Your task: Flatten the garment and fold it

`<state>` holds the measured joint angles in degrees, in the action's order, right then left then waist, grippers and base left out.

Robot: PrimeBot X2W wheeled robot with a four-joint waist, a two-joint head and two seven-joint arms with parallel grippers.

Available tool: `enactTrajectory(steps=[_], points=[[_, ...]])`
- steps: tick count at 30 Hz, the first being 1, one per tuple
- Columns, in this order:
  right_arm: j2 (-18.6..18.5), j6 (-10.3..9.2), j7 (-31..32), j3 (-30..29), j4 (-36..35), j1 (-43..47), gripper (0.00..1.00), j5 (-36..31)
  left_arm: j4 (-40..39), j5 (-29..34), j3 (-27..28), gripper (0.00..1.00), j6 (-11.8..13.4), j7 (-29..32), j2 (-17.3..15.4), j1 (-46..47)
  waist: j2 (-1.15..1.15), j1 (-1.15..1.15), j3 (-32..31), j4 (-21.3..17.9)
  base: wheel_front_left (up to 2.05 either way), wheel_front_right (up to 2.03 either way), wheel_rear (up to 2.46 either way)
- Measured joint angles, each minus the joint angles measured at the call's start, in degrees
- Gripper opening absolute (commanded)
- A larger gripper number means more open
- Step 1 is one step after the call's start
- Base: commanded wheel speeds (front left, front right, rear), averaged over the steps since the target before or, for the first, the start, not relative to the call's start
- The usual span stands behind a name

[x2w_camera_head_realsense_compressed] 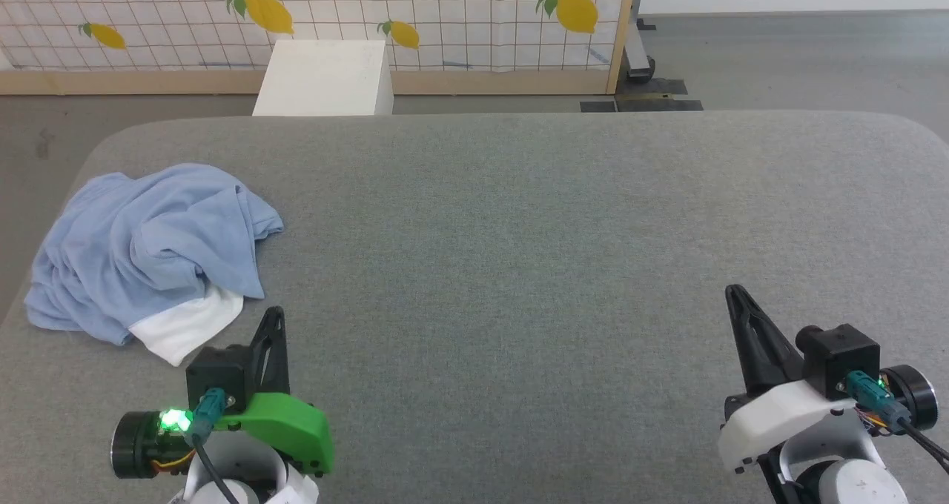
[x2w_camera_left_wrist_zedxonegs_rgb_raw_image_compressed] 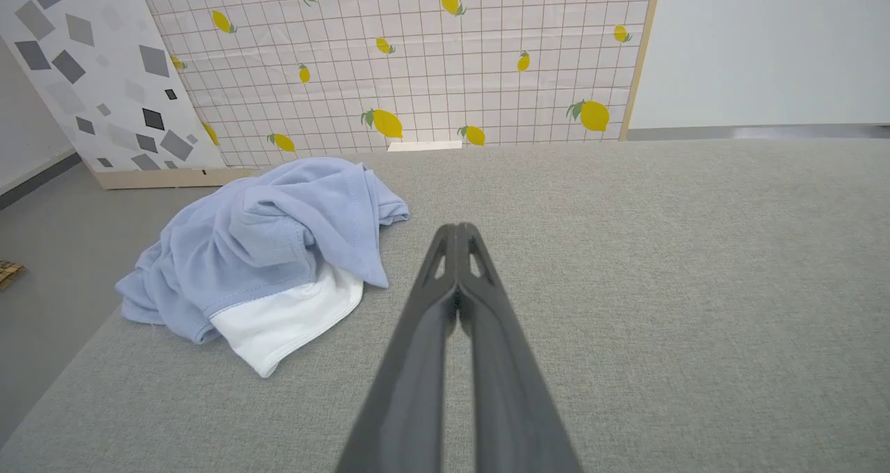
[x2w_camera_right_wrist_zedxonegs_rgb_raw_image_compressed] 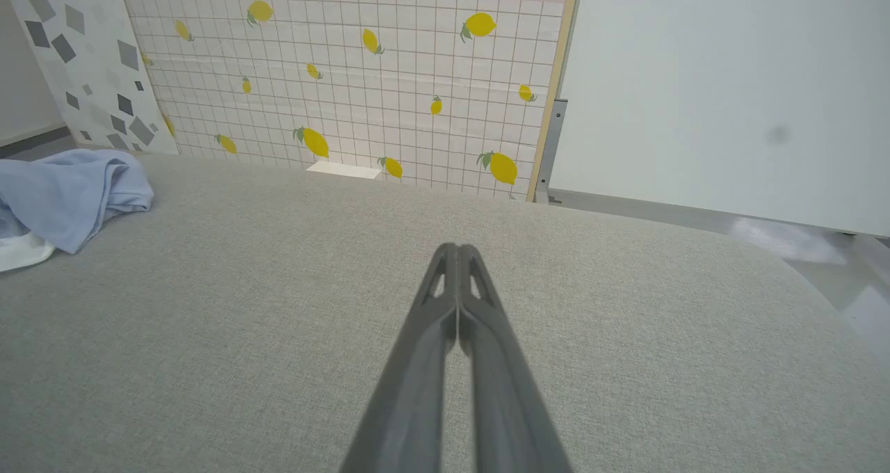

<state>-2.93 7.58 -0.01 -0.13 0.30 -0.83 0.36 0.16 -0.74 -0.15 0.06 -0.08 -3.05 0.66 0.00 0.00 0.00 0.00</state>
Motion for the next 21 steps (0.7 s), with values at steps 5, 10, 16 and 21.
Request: enactTrajectory(steps=[5,10,16,21], points=[[0.0,0.0,0.0,0.0,0.0,0.0,0.0,0.0,0.0,0.0,0.0,0.0,0.0,0.0,0.0,0.0,0.0,0.0,0.0,0.0,0.0,0.0,0.0],[0.0,0.0,0.0,0.0,0.0,0.0,0.0,0.0,0.0,0.0,0.0,0.0,0.0,0.0,0.0,0.0,0.0,0.0,0.0,0.0,0.0,0.0,0.0],[0.0,0.0,0.0,0.0,0.0,0.0,0.0,0.0,0.0,0.0,0.0,0.0,0.0,0.0,0.0,0.0,0.0,0.0,0.0,0.0,0.0,0.0,0.0],[0.0,0.0,0.0,0.0,0.0,0.0,0.0,0.0,0.0,0.0,0.0,0.0,0.0,0.0,0.0,0.0,0.0,0.0,0.0,0.0,0.0,0.0,0.0]])
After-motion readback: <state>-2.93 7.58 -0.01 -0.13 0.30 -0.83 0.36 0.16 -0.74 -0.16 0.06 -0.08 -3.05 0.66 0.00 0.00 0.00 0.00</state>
